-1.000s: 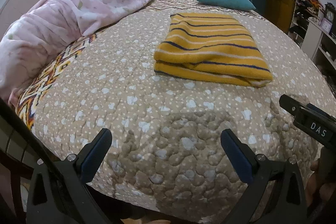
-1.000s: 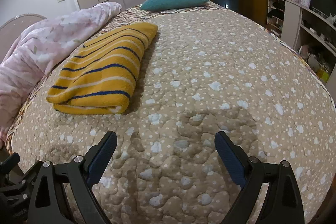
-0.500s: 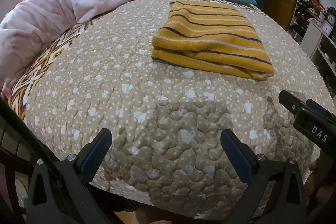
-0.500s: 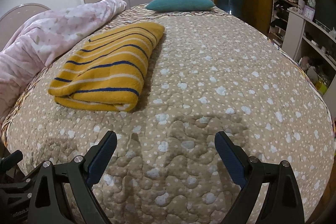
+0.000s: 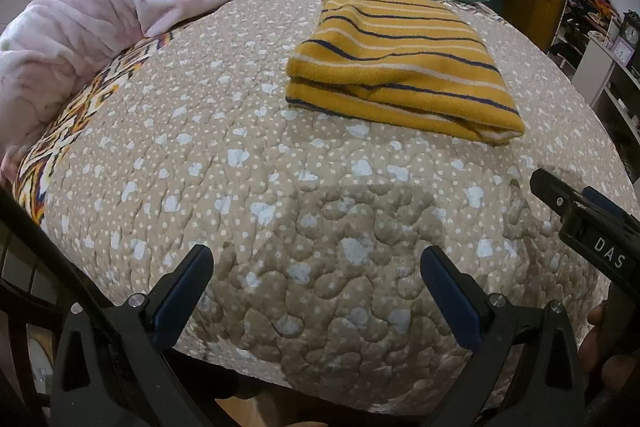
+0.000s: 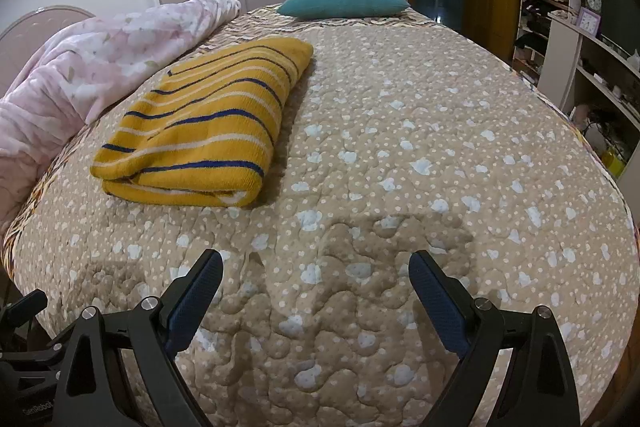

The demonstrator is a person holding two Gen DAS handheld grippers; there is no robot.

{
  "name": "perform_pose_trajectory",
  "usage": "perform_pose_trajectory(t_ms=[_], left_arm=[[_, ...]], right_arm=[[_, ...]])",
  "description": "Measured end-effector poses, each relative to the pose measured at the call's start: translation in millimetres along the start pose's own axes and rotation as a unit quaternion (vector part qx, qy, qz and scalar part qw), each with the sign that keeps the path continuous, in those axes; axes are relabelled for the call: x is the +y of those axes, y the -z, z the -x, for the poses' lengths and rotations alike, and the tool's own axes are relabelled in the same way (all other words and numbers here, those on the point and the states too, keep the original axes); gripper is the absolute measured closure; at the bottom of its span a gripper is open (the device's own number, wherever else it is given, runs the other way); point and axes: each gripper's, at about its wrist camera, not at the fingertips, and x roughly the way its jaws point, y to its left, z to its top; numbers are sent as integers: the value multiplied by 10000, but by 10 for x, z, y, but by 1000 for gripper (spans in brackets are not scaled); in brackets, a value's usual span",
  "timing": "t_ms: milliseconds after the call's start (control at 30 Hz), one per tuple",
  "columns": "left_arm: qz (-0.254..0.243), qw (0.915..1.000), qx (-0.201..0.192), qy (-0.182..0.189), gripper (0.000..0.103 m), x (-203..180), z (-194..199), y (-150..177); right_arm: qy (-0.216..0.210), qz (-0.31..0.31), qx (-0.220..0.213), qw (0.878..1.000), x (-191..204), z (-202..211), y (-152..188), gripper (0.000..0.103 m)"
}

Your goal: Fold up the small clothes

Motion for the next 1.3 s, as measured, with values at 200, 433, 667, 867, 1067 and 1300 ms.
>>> perform_pose_trajectory(t_ms=[200,433,667,867,1067,1300], left_arm=[[7,10000,27,23,0,4,-10,8],[4,10000,51,46,0,15,-20,14],[7,10000,69,53,0,16,-21,16],[16,9999,88,68,0,20,-38,25],[33,9999,92,80,0,24,-39,33],[103,9999,73,75,0,83,-31,16]], right_arm=[[7,-17,21,10000,7,-12,24,7],[-4,-13,45,10000,5,-40,37,7],[-10,-11,51,10000,6,-45,37,7],[-18,4,63,10000,9,-53,38,7],[-7,55,98,9999,34,-61,46,7],[298,279,187,9990,87,-92,42,7]])
